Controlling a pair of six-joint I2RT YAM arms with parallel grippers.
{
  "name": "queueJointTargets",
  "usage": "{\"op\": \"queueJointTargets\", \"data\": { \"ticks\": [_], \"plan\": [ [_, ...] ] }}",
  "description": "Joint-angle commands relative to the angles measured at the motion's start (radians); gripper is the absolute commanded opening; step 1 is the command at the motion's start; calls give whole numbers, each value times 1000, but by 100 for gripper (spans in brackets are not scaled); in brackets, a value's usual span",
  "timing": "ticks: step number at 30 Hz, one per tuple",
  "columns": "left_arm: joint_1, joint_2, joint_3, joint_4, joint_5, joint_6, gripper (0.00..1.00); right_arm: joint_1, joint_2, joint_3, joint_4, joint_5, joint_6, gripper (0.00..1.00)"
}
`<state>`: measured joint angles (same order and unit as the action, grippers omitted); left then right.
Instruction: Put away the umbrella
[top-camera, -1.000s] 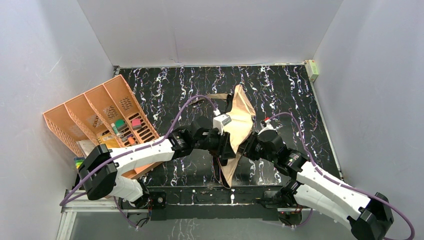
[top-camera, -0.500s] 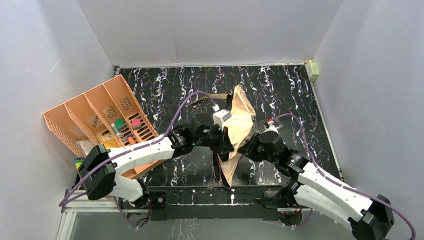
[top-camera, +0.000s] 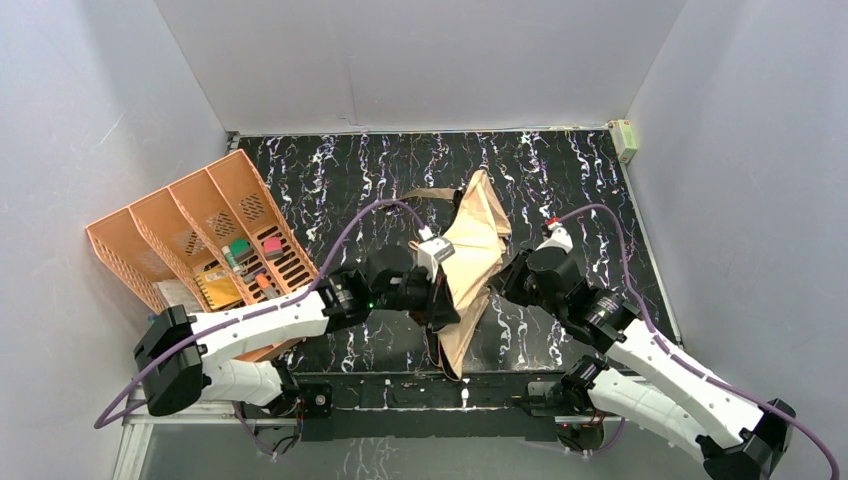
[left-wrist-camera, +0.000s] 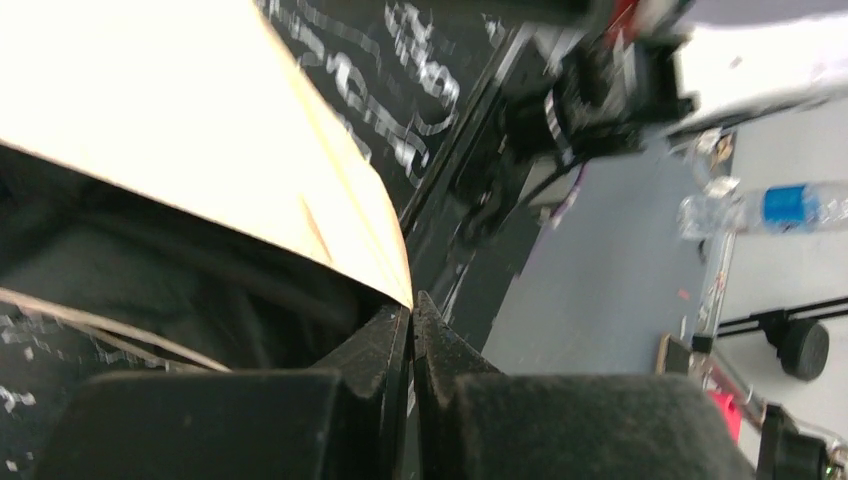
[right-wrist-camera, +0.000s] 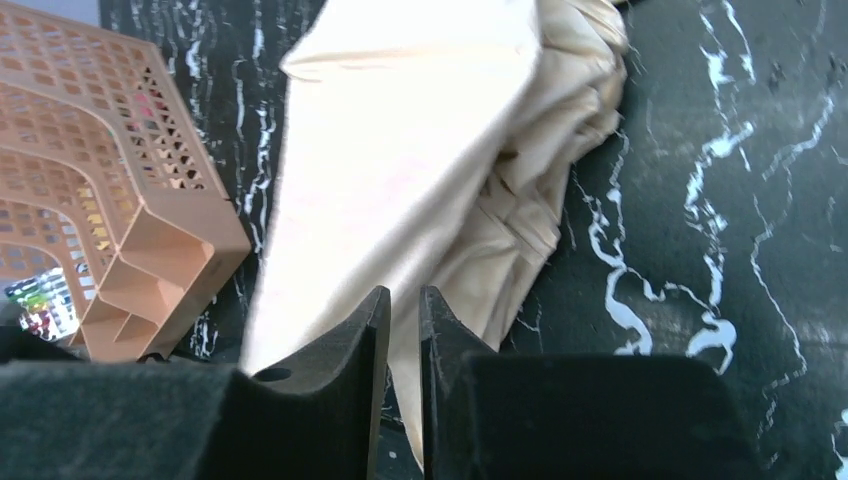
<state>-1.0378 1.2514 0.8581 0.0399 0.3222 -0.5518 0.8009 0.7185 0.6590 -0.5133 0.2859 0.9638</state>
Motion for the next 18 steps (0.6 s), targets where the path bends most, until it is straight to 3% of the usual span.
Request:
{"op": "queueJointTargets", "data": {
  "ticks": [1, 8, 18],
  "plan": [
    [-30, -32, -145, 86, 6, -16, 0, 4, 26, 71, 150, -28, -111, 23],
    [-58, 33, -361, 330, -3, -102, 0, 4, 148, 28, 362, -247, -131, 17],
    [-71, 181, -436, 472, -2, -140, 0, 4, 290, -164, 668, -375, -15, 16]
  ]
}}
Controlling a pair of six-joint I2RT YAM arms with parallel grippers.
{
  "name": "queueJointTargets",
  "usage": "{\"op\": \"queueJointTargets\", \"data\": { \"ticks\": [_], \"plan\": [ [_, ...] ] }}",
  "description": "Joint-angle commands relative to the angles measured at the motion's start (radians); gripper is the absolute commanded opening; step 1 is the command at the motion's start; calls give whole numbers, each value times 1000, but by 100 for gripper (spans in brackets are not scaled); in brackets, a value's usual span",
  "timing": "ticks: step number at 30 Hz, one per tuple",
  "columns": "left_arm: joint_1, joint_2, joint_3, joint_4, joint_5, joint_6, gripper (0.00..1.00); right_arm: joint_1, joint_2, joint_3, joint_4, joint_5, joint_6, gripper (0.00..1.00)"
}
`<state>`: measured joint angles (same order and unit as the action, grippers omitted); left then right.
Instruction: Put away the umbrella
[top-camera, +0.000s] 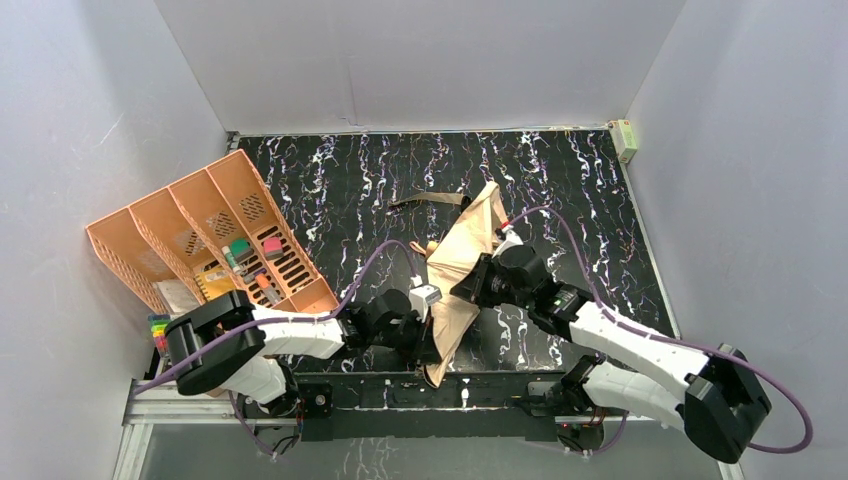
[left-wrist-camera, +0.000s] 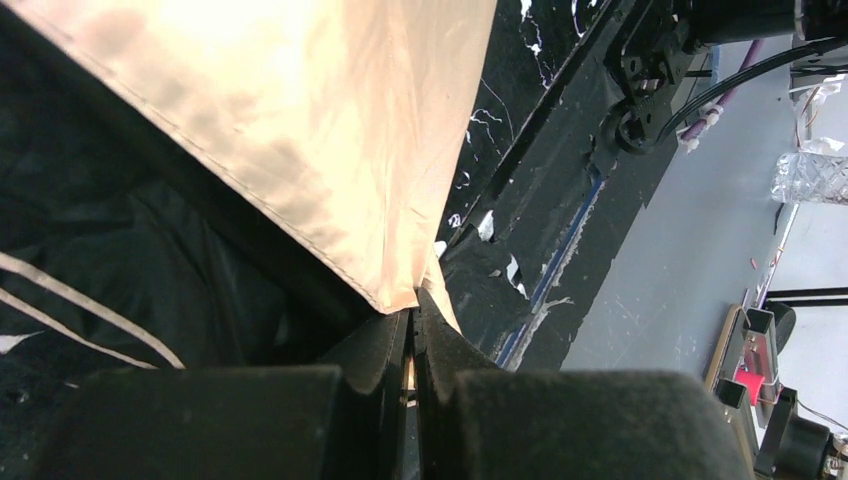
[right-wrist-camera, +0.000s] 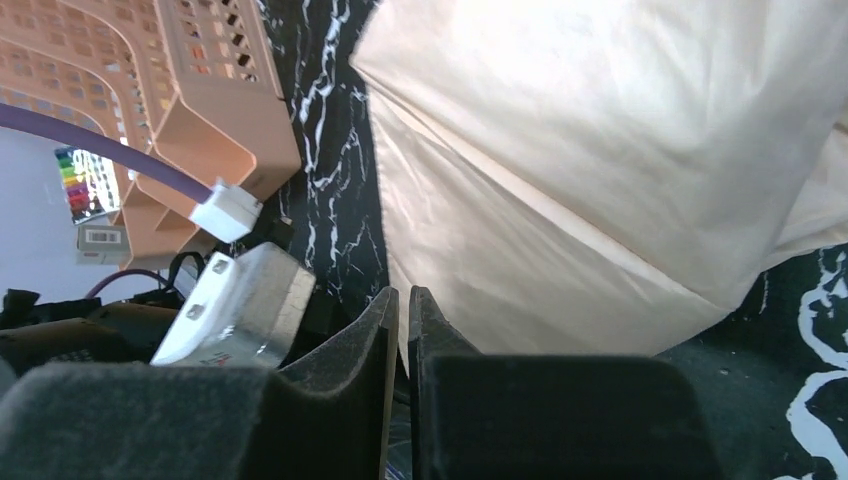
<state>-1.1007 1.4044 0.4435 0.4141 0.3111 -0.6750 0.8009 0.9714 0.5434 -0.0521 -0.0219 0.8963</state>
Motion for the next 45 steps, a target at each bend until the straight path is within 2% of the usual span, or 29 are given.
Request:
{"op": "queueJointTargets", "data": {
  "ticks": [1, 8, 13, 15, 18, 23, 29, 31, 37, 42, 45],
  "plan": [
    [-9, 37, -24, 106, 13, -18, 0, 4, 54, -61, 232, -72, 66, 16],
    [-10, 65, -29, 130, 34, -24, 0, 6, 168, -144, 311, -62, 122, 16],
    [-10, 39, -2, 86, 29, -11, 1, 7, 244, -182, 289, 11, 136, 16],
    [-10, 12, 24, 41, 25, 0, 9, 7, 264, -188, 261, 68, 136, 16],
    [-10, -58, 64, -41, 2, 12, 28, 7, 280, -188, 223, 125, 116, 16],
    [11, -207, 152, -209, -110, 56, 52, -1, 284, -175, 162, 188, 36, 16],
    [214, -278, 236, -306, -74, 60, 69, -91, 308, -129, 97, 102, -154, 17],
    [273, -264, 263, -320, -60, 61, 73, -135, 318, -106, 69, 60, -230, 18],
    [356, -154, 389, -330, -29, 107, 76, -216, 331, -35, 2, -69, -408, 22],
    [453, -31, 518, -279, 67, 96, 80, -216, 323, -56, 43, -159, -416, 25],
    [472, 100, 700, -348, 93, 120, 81, -216, 334, -78, 77, -158, -385, 25]
  ]
}}
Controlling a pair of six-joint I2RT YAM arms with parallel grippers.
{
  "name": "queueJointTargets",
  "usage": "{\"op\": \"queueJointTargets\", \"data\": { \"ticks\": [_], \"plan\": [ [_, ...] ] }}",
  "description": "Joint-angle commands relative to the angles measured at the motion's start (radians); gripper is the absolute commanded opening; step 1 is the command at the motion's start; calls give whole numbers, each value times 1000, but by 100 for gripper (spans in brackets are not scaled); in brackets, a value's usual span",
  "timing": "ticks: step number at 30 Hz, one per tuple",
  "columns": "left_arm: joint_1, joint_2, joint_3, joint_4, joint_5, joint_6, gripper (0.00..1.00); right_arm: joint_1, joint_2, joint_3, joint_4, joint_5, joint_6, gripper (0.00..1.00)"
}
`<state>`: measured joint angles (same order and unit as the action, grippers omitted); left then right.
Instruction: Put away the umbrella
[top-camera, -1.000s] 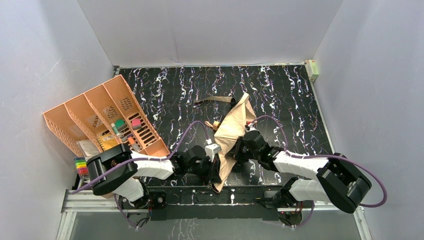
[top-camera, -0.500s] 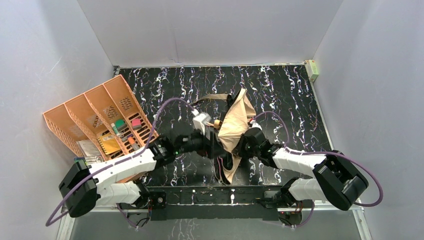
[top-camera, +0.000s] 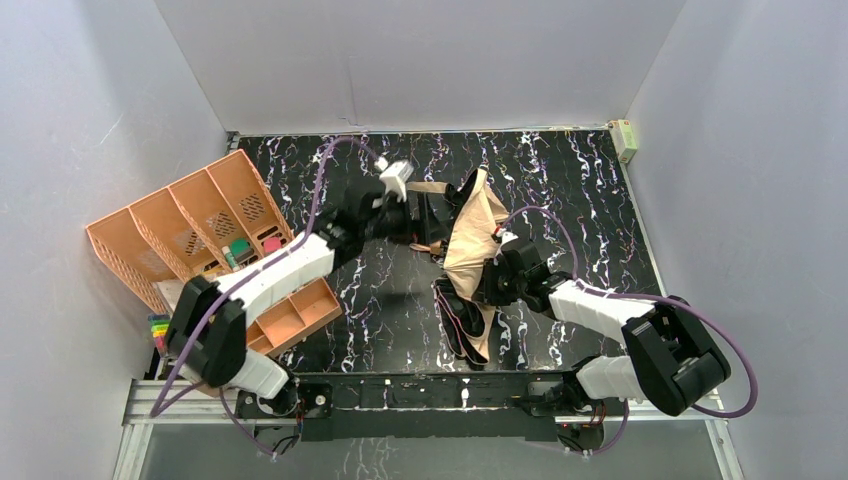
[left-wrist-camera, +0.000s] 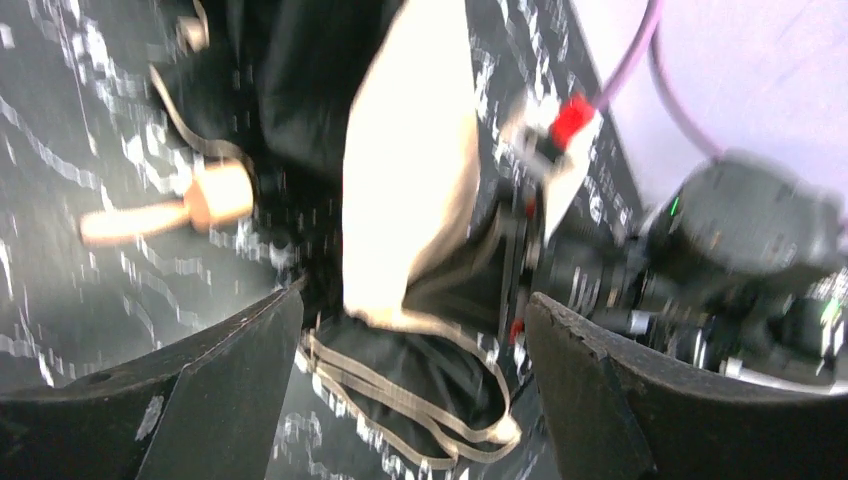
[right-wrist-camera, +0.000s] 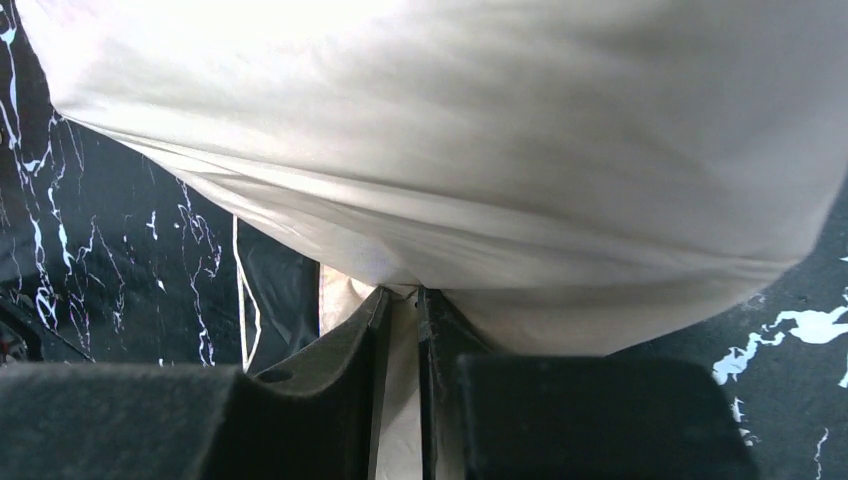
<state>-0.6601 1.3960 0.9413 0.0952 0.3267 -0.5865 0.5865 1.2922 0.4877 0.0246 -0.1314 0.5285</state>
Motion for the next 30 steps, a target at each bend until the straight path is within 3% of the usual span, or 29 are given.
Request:
{"op": "queueJointTargets", "data": {
  "ticks": [1, 5, 11, 17, 21, 30],
  "plan": [
    [31, 159, 274, -67, 79, 51, 81, -1, 17, -27, 2, -49, -7, 25],
    [31, 365, 570, -269, 70, 131, 81, -2, 28, -47, 18, -48, 22, 24],
    [31, 596, 909, -427, 68, 177, 82, -3, 33, -53, 18, -38, 43, 23],
    [28, 741, 1095, -488, 78, 178, 79, -3, 28, -54, 13, -30, 45, 23],
    [28, 820, 1209, -512, 107, 166, 69, -3, 33, -53, 11, -32, 51, 22],
    [18, 909, 1340, -514, 138, 151, 65, -2, 20, -72, 14, -35, 65, 22]
  ]
}}
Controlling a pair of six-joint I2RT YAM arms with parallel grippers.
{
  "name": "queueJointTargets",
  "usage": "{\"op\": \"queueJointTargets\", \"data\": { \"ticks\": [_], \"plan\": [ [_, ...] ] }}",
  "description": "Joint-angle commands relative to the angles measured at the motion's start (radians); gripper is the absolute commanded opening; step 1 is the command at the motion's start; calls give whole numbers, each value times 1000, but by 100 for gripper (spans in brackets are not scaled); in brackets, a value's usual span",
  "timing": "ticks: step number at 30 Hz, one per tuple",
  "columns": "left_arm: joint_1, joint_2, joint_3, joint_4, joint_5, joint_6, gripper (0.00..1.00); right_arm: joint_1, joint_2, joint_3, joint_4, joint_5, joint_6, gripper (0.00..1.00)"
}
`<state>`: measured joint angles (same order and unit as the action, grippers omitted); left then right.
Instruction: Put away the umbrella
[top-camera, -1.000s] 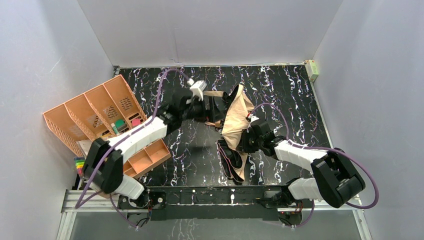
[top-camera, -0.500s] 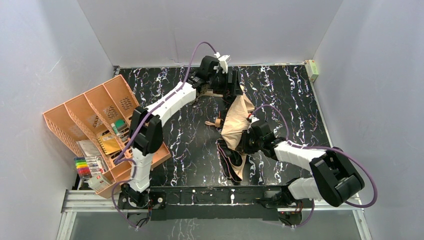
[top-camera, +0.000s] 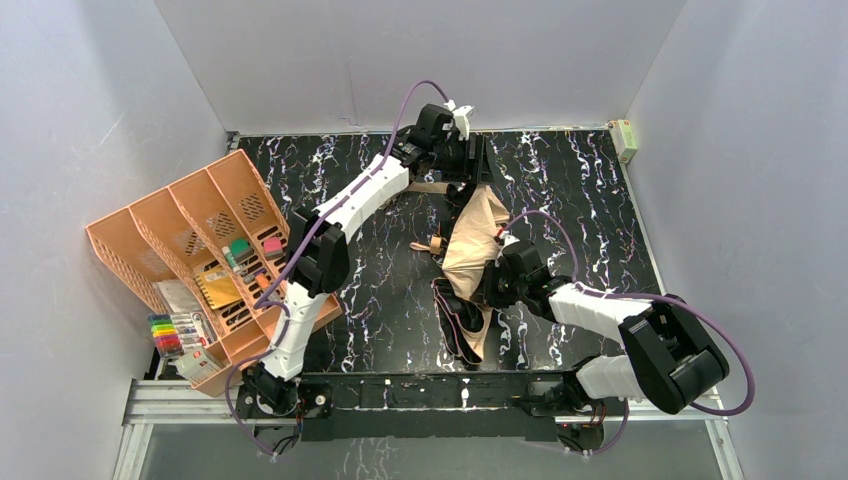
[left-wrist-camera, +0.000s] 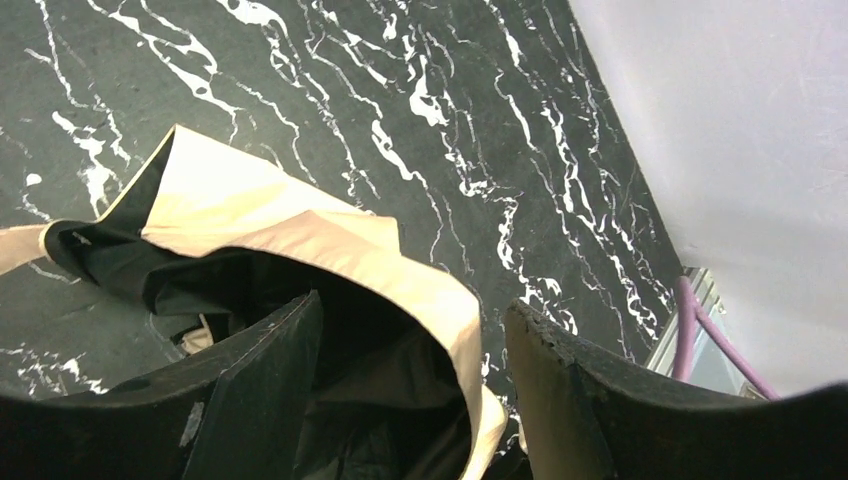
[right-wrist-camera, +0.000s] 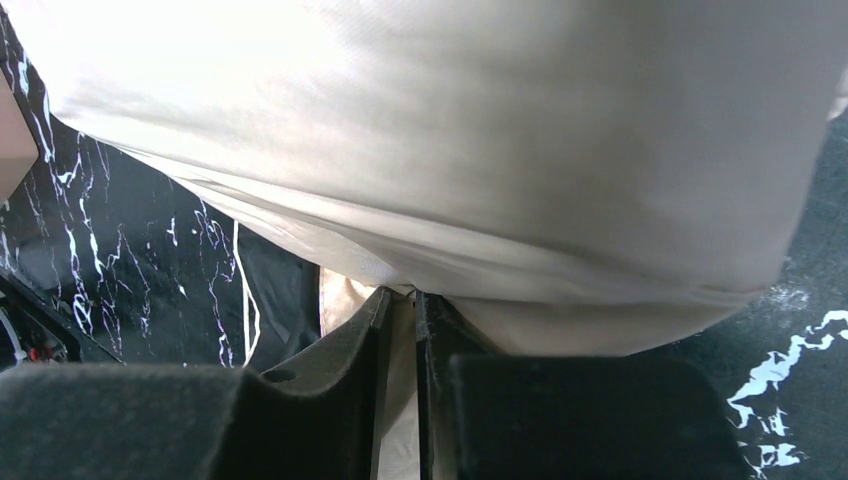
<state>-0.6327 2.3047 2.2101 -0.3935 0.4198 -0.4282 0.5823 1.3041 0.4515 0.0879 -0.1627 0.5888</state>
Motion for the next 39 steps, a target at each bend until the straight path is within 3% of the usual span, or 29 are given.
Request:
{"op": "queueJointTargets", "data": {
  "ticks": [1, 16, 20, 26, 39],
  "plan": [
    [-10, 6, 78, -25, 47, -7, 62, 2, 8, -37, -50, -4, 5, 22],
    [-12, -30, 108, -31, 27, 24, 0, 1, 7, -41, -60, 5, 50, 21],
    [-14, -106, 90, -3, 68, 12, 0, 1, 20, -30, -67, 15, 105, 18],
    [-41, -282, -95, 45, 54, 17, 0, 1, 38, -31, -16, 16, 228, 13],
    [-235, -787, -869, 283, -183, -109, 0, 0, 11, 33, 23, 100, 298, 12]
  ]
}}
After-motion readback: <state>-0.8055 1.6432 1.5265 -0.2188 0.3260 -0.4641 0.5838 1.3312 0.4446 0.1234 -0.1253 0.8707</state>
